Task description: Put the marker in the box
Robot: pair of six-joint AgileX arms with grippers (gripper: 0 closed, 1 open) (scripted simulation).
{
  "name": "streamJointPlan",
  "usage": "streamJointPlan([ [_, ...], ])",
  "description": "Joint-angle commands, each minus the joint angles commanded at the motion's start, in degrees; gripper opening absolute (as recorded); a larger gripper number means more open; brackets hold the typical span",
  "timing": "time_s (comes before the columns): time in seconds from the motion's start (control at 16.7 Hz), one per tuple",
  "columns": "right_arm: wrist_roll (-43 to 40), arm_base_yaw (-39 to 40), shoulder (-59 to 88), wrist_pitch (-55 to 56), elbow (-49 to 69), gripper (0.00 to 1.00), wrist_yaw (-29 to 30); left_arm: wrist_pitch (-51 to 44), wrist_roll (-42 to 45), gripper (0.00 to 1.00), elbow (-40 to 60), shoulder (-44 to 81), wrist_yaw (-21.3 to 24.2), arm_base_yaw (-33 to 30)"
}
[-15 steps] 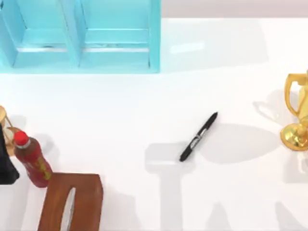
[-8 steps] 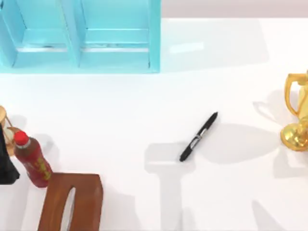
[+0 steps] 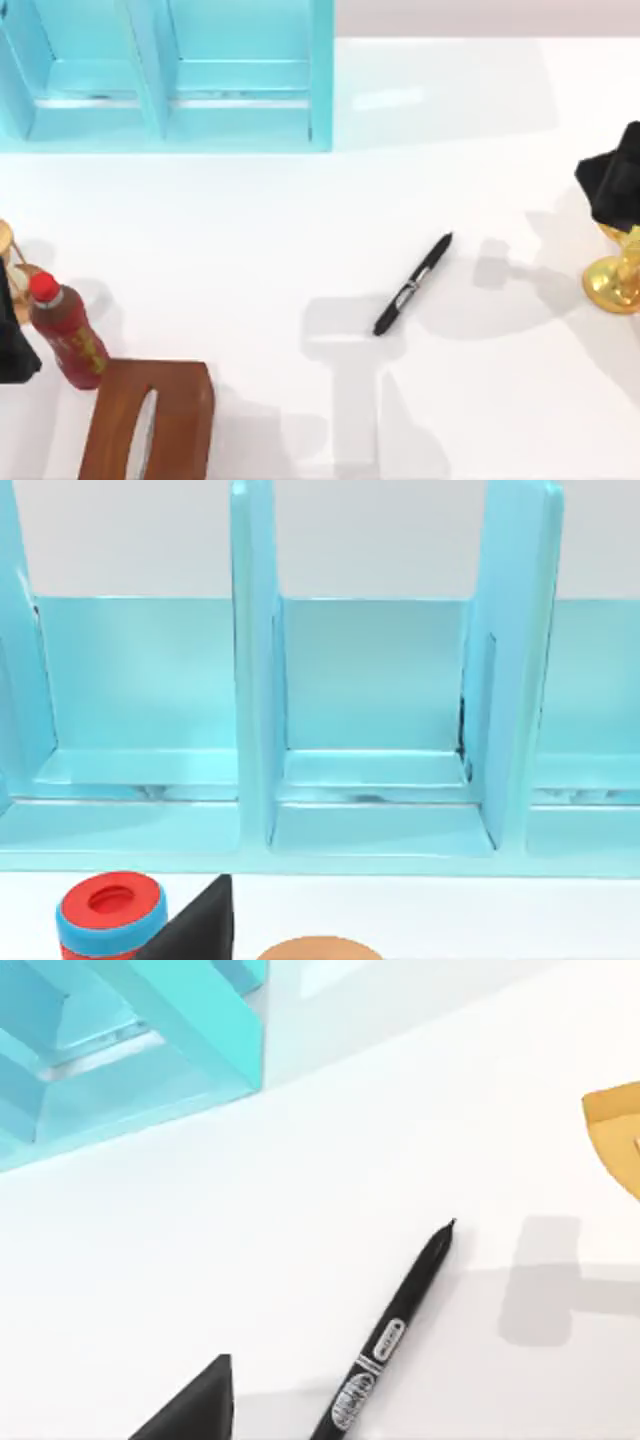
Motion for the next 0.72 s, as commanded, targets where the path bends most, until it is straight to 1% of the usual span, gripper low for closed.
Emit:
streamJointPlan([
  [0.18, 9.67, 4.52, 20.93, -10.29, 14.37, 1.0, 0.02, 0.0, 0.0, 1.0, 0.0, 0.0, 0.0, 0.0],
  [0.36, 18.01, 7.3, 39.43, -19.54, 27.7, 1.0, -0.25, 0.0, 0.0, 1.0, 0.0, 0.0, 0.0, 0.0],
  [0.54, 24.57, 8.43, 53.57, -26.84, 39.58, 1.0, -0.81, 0.0, 0.0, 1.0, 0.0, 0.0, 0.0, 0.0],
  [0.72, 28.99, 8.4, 63.31, -31.9, 48.85, 1.0, -1.46, 0.0, 0.0, 1.0, 0.0, 0.0, 0.0, 0.0],
])
